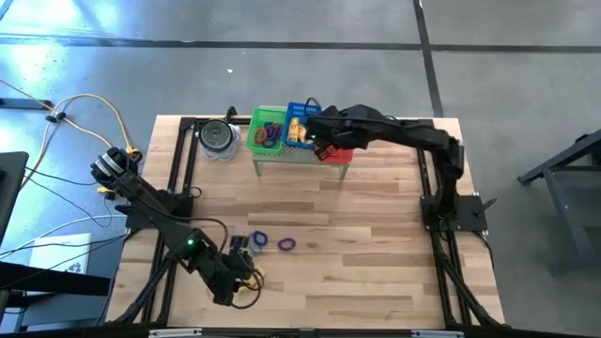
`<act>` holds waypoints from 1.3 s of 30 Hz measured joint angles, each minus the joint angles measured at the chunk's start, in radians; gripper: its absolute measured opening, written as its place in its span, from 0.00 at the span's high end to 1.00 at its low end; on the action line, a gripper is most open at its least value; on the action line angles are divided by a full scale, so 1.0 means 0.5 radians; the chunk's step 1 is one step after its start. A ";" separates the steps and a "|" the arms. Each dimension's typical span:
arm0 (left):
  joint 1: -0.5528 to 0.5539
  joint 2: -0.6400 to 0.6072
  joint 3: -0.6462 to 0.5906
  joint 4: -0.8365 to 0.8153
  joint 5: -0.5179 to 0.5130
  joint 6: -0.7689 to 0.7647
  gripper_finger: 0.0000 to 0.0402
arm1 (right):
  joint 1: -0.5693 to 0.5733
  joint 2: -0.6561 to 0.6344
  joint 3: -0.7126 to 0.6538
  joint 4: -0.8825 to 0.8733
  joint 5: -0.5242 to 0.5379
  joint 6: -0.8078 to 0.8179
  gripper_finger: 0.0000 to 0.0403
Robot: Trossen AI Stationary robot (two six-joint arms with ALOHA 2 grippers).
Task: Pick & Place Office Desk Supplies
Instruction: Put the orange rubber band into the red bin on the shelf, then put the blue spring keychain into the green bin on the shelf
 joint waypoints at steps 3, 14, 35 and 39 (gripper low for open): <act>-0.001 0.000 0.000 0.001 -0.048 -0.003 0.51 | -0.029 0.079 0.001 0.022 -0.022 -0.067 0.99; 0.041 0.000 0.000 -0.005 -0.112 0.018 0.51 | -0.043 0.134 0.001 0.041 0.102 -0.139 0.99; 0.041 0.000 0.001 -0.036 -0.101 0.019 0.51 | -0.071 0.090 0.005 0.035 0.203 -0.179 0.43; 0.041 0.000 0.001 -0.037 -0.100 0.018 0.51 | -0.048 0.043 0.005 0.036 0.244 -0.172 0.42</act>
